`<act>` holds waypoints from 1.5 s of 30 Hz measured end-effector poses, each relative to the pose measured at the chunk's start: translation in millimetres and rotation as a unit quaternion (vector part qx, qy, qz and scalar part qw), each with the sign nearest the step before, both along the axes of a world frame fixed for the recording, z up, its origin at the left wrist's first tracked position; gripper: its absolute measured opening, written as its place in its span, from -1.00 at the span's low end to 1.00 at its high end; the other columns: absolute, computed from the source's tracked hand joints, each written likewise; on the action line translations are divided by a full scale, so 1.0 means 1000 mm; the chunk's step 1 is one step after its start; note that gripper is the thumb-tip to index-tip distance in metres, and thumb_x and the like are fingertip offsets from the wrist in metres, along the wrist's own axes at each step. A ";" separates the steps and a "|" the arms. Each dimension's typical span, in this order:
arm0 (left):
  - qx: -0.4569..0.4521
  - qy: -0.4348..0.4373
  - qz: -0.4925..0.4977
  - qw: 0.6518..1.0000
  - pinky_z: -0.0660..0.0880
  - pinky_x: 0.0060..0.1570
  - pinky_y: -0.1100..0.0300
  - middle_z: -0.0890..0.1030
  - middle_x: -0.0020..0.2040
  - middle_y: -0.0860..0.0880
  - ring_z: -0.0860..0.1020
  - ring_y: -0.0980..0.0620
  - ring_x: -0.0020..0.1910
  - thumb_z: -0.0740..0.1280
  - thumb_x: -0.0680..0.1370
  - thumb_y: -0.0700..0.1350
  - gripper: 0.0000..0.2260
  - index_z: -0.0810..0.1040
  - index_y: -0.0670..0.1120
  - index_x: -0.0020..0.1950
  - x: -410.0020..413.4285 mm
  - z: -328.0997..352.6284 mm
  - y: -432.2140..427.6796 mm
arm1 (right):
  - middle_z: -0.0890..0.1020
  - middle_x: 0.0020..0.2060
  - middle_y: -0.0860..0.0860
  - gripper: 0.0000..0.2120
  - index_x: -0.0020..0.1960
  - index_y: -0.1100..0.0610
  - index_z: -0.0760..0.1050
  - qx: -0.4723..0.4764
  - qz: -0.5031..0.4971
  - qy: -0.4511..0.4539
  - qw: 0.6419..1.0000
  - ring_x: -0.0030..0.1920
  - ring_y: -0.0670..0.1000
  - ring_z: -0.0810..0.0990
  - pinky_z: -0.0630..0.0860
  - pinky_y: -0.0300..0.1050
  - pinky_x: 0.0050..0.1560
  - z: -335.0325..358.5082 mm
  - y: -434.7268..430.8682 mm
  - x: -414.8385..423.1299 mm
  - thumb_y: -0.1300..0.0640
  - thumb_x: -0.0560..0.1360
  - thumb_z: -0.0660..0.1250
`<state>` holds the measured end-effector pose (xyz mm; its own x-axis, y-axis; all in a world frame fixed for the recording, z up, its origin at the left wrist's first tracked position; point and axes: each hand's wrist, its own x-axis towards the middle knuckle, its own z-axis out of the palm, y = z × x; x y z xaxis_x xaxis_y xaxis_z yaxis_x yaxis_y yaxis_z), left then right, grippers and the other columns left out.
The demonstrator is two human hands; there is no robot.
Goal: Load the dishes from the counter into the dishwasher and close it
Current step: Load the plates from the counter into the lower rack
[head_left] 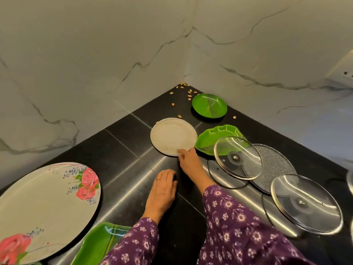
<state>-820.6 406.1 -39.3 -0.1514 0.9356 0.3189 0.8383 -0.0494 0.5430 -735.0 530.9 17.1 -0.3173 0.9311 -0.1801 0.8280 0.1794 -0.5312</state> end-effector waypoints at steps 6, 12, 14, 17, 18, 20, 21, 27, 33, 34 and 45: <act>0.013 0.018 0.007 1.000 0.44 0.13 0.13 0.51 0.04 -0.01 0.45 0.02 0.04 0.12 0.57 -0.09 -0.79 0.48 -0.10 0.10 0.002 -0.004 0.002 | 0.40 0.18 0.25 -0.69 0.20 0.27 0.39 0.014 -0.132 -0.009 0.991 0.13 0.22 0.45 0.37 -0.07 0.02 -0.005 0.002 -0.015 0.08 0.56 0.19; 0.005 0.023 0.005 1.000 0.41 0.18 0.16 0.52 0.08 -0.01 0.45 0.03 0.09 0.11 0.59 -0.04 -0.75 0.49 -0.09 0.14 0.002 -0.004 0.002 | 0.35 0.24 0.31 -0.57 0.34 0.34 0.17 -0.016 -0.241 0.014 0.970 0.18 0.23 0.48 0.43 -0.10 0.04 0.007 0.005 -0.027 0.31 0.52 0.20; -0.001 0.022 0.002 1.000 0.40 0.19 0.16 0.52 0.10 0.00 0.44 0.04 0.11 0.13 0.59 -0.05 -0.77 0.49 -0.09 0.15 0.002 -0.005 0.001 | 0.35 0.24 0.30 -0.49 0.35 0.30 0.11 -0.034 -0.283 0.029 0.958 0.14 0.20 0.54 0.50 -0.10 0.06 0.012 0.007 -0.029 0.31 0.49 0.27; -0.012 0.017 -0.008 1.000 0.38 0.22 0.18 0.50 0.12 0.01 0.42 0.06 0.13 0.13 0.60 -0.03 -0.77 0.48 -0.07 0.17 0.001 -0.005 0.000 | 0.43 0.23 0.29 -0.43 0.34 0.31 0.11 -0.080 -0.357 0.143 0.920 0.17 0.27 0.52 0.49 0.05 0.10 0.017 0.014 -0.026 0.37 0.43 0.32; -0.014 0.016 -0.011 1.000 0.38 0.22 0.18 0.50 0.12 0.01 0.42 0.06 0.13 0.12 0.60 -0.03 -0.76 0.48 -0.07 0.17 0.001 -0.004 0.000 | 0.46 0.19 0.26 -0.38 0.34 0.30 0.11 -0.102 -0.384 0.192 0.897 0.12 0.26 0.54 0.50 0.06 0.06 0.013 0.020 -0.026 0.38 0.39 0.36; -0.016 0.014 -0.016 1.000 0.39 0.20 0.18 0.51 0.10 0.02 0.43 0.07 0.11 0.12 0.60 -0.02 -0.76 0.48 -0.07 0.16 0.001 -0.002 0.001 | 0.51 -0.03 0.21 -0.33 0.32 0.30 0.18 -0.175 -0.419 0.305 0.837 -0.20 0.15 0.57 0.55 -0.09 -0.26 0.015 0.022 -0.025 0.39 0.30 0.41; -0.017 0.014 -0.017 1.000 0.40 0.19 0.18 0.51 0.09 0.02 0.43 0.08 0.10 0.12 0.60 -0.02 -0.76 0.48 -0.07 0.16 0.001 -0.001 0.001 | 0.52 -0.15 0.18 -0.43 0.23 0.32 0.27 -0.199 -0.417 0.359 0.811 -0.36 0.08 0.52 0.48 -0.20 -0.44 0.017 0.022 -0.025 0.40 0.29 0.40; -0.025 0.005 -0.010 1.000 0.38 0.22 0.19 0.54 0.11 0.01 0.45 0.07 0.13 0.16 0.59 -0.01 -0.74 0.51 -0.08 0.18 0.000 -0.001 0.001 | 0.51 -0.30 0.14 -0.83 -0.06 0.32 0.43 -0.230 -0.373 0.470 0.766 -0.47 0.00 0.46 0.43 -0.25 -0.52 0.033 0.014 -0.014 0.42 0.36 0.31; -0.052 0.002 -0.006 0.999 0.37 0.24 0.14 0.55 0.15 -0.06 0.46 -0.01 0.18 0.26 0.58 -0.08 -0.76 0.52 -0.12 0.21 0.000 0.004 0.000 | 0.52 -0.27 0.18 -0.91 -0.19 0.22 0.43 -0.165 -0.289 0.499 0.800 -0.31 0.07 0.52 0.53 -0.05 -0.29 0.067 -0.012 0.043 0.36 0.37 0.29; -0.054 -0.002 -0.008 0.998 0.37 0.24 0.14 0.55 0.15 -0.06 0.45 -0.02 0.18 0.26 0.58 -0.09 -0.76 0.52 -0.13 0.21 0.001 0.008 -0.002 | 0.55 -0.20 0.19 -0.90 -0.15 0.20 0.44 -0.143 -0.276 0.502 0.807 -0.23 0.11 0.57 0.58 0.03 -0.20 0.073 -0.018 0.058 0.35 0.38 0.29; 0.026 0.106 -0.020 0.994 0.43 -0.02 -0.14 0.59 -0.11 -0.25 0.51 -0.27 -0.10 0.36 0.50 -0.19 -0.90 0.55 -0.21 -0.04 0.014 0.011 -0.006 | 0.56 -0.14 0.00 -0.83 0.06 0.05 0.43 0.148 -0.304 0.310 0.888 -0.14 0.03 0.58 0.60 -0.11 -0.23 0.146 -0.149 0.299 0.22 0.49 0.27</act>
<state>-806.8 400.1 -28.1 -0.0380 0.9214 0.3868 0.9301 -0.1089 0.3508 -436.1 381.5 163.6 0.3085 0.9416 0.1352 0.3842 0.0066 -0.9232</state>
